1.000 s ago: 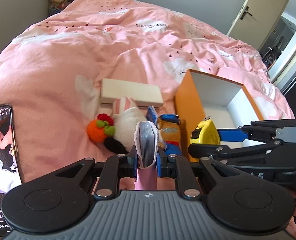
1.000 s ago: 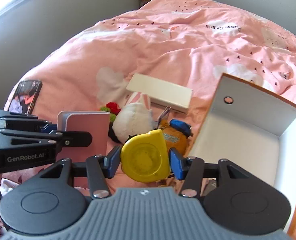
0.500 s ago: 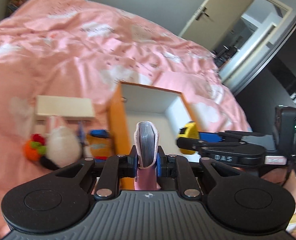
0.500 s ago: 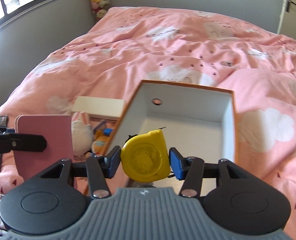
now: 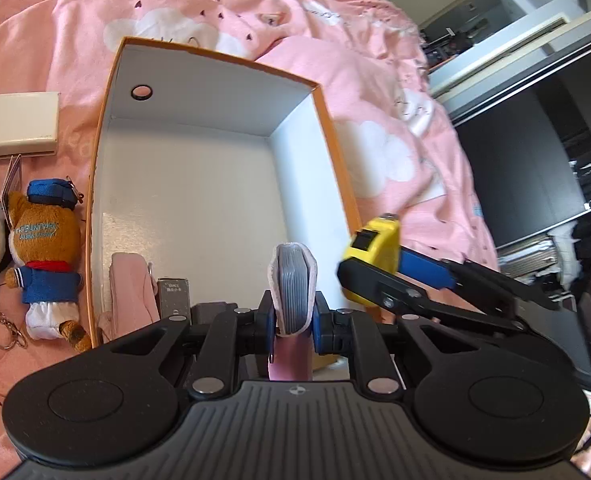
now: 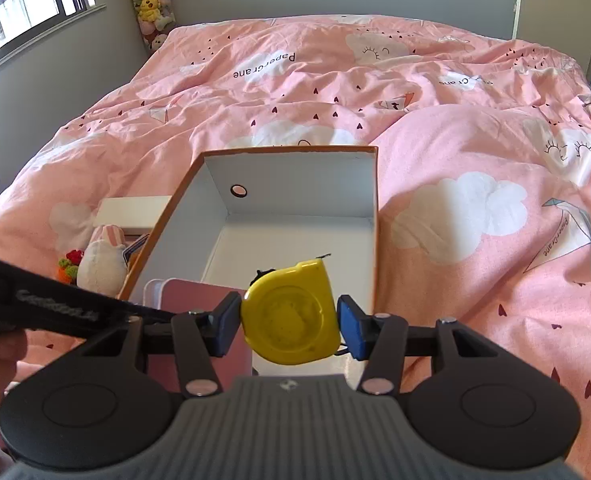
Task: Organize objects
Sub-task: 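Carry the pink holder with the left tool while the right tool carries the tape measure to the orange box, then lower the pink holder into the orange box and open the left tool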
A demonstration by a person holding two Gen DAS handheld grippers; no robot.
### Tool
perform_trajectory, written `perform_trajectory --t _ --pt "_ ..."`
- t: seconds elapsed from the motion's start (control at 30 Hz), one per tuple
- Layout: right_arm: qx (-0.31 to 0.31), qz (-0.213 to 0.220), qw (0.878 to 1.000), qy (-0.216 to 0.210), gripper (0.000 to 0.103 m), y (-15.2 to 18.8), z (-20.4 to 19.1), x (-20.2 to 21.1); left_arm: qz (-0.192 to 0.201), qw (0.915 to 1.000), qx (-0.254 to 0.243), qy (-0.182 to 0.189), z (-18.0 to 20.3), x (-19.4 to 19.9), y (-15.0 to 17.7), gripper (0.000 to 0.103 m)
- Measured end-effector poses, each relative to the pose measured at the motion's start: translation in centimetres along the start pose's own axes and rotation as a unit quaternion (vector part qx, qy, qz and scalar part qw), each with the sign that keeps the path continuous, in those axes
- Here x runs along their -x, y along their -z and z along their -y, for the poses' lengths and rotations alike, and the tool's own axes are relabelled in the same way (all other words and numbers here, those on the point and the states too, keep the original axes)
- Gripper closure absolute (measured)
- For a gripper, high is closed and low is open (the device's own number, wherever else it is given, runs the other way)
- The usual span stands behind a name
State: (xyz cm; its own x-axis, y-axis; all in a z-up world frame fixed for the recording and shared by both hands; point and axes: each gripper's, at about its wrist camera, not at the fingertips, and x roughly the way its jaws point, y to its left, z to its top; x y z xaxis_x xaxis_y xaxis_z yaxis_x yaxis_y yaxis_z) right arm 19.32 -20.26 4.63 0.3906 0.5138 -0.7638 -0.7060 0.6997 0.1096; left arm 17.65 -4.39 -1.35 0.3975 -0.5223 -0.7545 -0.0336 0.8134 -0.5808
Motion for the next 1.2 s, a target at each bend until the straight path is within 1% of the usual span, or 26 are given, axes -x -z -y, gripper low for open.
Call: perform_trajectory --t 0.13,0.27,0.37,0.47,0.63,0.7,0.8,0.83,0.9,1.03,1.07,1.13,1.2 --pt "0.011 -0.007 1.000 -0.004 0.049 0.1 0.9 -0.8 -0.018 0.9991 0.000 -0.038 0.6 -1.6 -0.6 0.084" --pt "0.020 -0.012 1.000 -0.007 0.049 0.1 1.4 -1.6 -0.046 0.9966 -0.004 -0.069 0.9 -3.2 -1.0 0.084" --pt "0.026 -0.016 1.000 -0.007 0.049 0.1 1.7 -2.0 -0.066 0.9939 -0.004 -0.089 0.9 -4.3 -1.1 0.084" --pt "0.034 -0.019 0.999 -0.011 0.049 0.2 2.0 -2.3 -0.084 0.9915 0.004 -0.099 0.7 -5.2 -1.1 0.083" --pt "0.034 -0.021 0.999 -0.023 0.049 0.1 2.6 -2.4 -0.097 0.9912 0.019 -0.088 0.3 -5.6 -1.4 0.081" --pt "0.041 -0.025 0.999 -0.026 0.049 0.0 2.5 -2.4 -0.100 0.9914 0.029 -0.079 -0.1 -5.6 -1.4 0.077" --pt "0.067 -0.034 0.997 -0.025 0.049 0.0 2.0 -2.5 -0.104 0.9917 0.042 -0.063 -0.7 -5.4 -1.5 0.070" --pt "0.075 -0.038 0.996 -0.024 0.049 0.0 1.9 -2.5 -0.107 0.9915 0.044 -0.059 -0.8 -5.3 -1.6 0.063" --pt "0.095 -0.046 0.994 -0.023 0.049 0.0 1.5 -2.6 -0.109 0.9917 0.041 -0.054 -0.8 -5.3 -1.7 0.063" --pt "0.146 -0.066 0.987 -0.018 0.049 -0.1 0.7 -3.1 -0.120 0.9914 0.030 -0.043 -0.9 -5.1 -1.8 0.062" --pt "0.160 -0.071 0.984 -0.018 0.049 -0.1 0.5 -3.2 -0.118 0.9921 0.024 -0.035 -1.0 -4.9 -1.9 0.062" --pt "0.192 -0.080 0.978 -0.018 0.049 -0.2 0.1 -3.3 -0.114 0.9933 0.009 -0.020 -1.0 -4.5 -2.4 0.062" --pt "0.232 -0.093 0.968 -0.019 0.049 -0.2 -0.4 -3.5 -0.094 0.9953 -0.012 -0.021 -0.9 -3.9 -2.9 0.062"
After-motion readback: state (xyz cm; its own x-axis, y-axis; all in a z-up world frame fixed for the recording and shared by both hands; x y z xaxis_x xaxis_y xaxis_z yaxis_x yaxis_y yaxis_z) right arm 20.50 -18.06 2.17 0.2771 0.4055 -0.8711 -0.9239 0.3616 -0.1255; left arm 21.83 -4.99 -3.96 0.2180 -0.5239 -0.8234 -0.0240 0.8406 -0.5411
